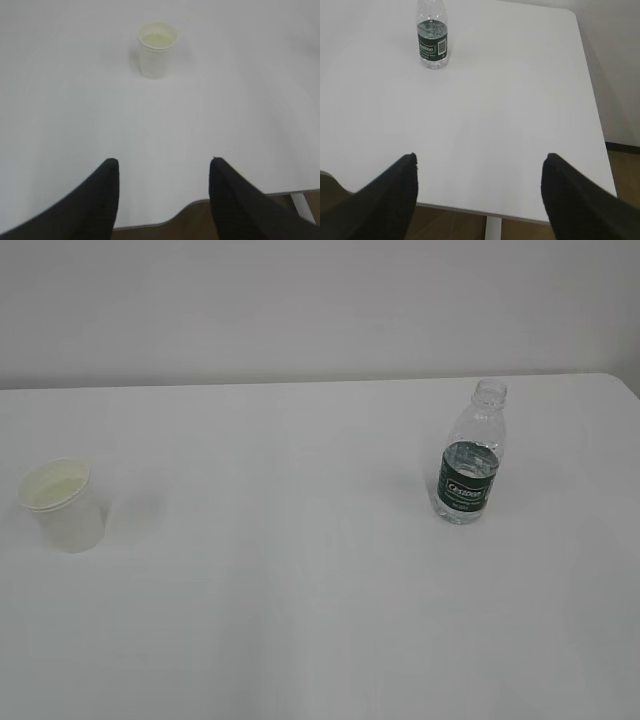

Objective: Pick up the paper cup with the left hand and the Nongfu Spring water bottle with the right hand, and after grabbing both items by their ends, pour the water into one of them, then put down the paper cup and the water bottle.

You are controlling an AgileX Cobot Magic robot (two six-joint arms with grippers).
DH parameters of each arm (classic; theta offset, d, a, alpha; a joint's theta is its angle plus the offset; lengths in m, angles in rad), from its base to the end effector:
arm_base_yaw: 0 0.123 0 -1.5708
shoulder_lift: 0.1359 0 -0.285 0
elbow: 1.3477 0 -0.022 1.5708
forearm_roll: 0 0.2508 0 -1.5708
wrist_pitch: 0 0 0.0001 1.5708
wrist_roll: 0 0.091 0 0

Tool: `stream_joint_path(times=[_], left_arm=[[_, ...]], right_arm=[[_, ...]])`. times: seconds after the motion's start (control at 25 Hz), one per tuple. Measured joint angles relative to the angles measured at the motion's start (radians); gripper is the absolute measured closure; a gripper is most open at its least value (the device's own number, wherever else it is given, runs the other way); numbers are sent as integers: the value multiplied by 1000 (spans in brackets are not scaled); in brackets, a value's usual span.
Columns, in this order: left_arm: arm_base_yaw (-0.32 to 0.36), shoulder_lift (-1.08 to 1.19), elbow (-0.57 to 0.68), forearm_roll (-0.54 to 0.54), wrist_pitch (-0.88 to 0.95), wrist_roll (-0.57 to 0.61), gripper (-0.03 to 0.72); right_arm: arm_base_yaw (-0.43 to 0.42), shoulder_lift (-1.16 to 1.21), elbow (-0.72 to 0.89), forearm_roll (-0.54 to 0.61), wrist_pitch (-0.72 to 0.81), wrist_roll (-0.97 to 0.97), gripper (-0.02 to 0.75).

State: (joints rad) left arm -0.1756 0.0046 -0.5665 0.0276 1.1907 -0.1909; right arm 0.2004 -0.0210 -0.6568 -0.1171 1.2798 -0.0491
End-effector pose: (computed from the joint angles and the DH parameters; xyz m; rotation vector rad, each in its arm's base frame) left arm -0.0171 0.0054 0.2851 -0.0207 2.1175 -0.1855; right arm -0.0359 -0.0177 0.3008 -0.2259 2.0682 -0.0451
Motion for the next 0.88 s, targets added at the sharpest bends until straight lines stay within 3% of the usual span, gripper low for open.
stream_joint_path(times=[0.88], left_arm=[[0, 0, 37, 51, -78, 7, 281]], right_arm=[[2, 0, 159, 0, -127, 34, 153]])
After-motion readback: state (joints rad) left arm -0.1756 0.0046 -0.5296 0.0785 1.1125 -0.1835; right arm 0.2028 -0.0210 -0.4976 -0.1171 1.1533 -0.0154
